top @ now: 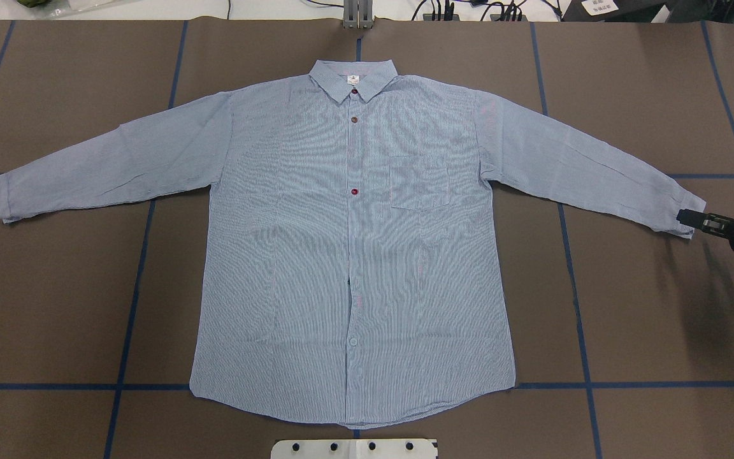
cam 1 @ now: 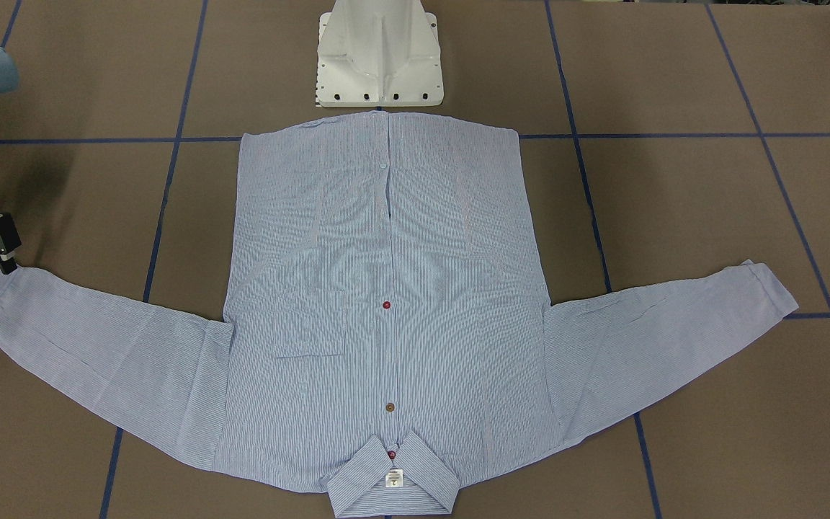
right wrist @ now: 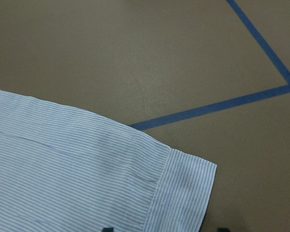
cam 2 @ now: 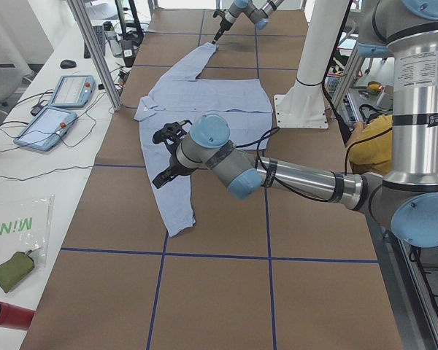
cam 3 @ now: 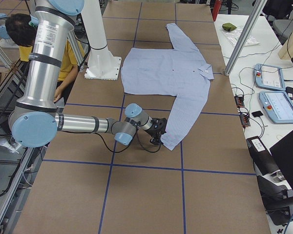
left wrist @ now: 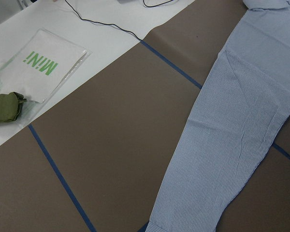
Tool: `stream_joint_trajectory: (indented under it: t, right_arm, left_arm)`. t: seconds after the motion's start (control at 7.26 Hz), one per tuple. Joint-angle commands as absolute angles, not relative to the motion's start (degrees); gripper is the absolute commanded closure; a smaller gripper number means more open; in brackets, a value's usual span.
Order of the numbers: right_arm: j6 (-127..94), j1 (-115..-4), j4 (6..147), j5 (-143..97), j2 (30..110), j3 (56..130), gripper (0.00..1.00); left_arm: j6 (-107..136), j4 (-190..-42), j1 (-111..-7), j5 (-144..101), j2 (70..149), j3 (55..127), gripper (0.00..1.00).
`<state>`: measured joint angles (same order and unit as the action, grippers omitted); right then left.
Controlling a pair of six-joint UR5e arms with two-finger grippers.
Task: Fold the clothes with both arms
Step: 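Lower the right gripper to the cuff nearest it and grasp it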
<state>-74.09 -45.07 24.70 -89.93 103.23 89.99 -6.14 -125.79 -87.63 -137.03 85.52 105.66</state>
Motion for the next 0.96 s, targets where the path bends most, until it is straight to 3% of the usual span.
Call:
stream_joint_trajectory:
  t: [0.0,0.14,0.41,0.55,0.69,0.83]
  right_arm:
    - [-74.7,-43.3,24.6,-87.8,102.2,88.4,0.25]
    - [-74.9,-43.0,24.6,-87.6,102.3,88.3,0.27]
    - [-75.7,-42.1,24.6,-86.6,102.3,88.3,0.42]
    - [-76.9,-41.8,24.6,-86.5,102.3,88.3,0.59]
    - [-77.2,-41.7,24.6,-86.5,102.4,88.3,0.87]
    - [-77.1,-41.7,24.6,-86.5,102.5,88.6,1.0]
  left_arm:
    - [-6.2,-125.9,-87.6,-137.1,85.1,105.8,0.0]
    - [-6.2,-125.9,-87.6,-137.1,85.0,106.0,0.0]
    - [-6.2,-125.9,-87.7,-137.1,85.0,106.0,0.0]
    - [-6.2,-125.9,-87.6,-137.1,85.0,106.1,0.0]
    - [-6.2,-125.9,-87.6,-137.1,85.0,106.0,0.0]
    - [-6.2,-125.9,-87.6,-137.1,85.0,106.0,0.0]
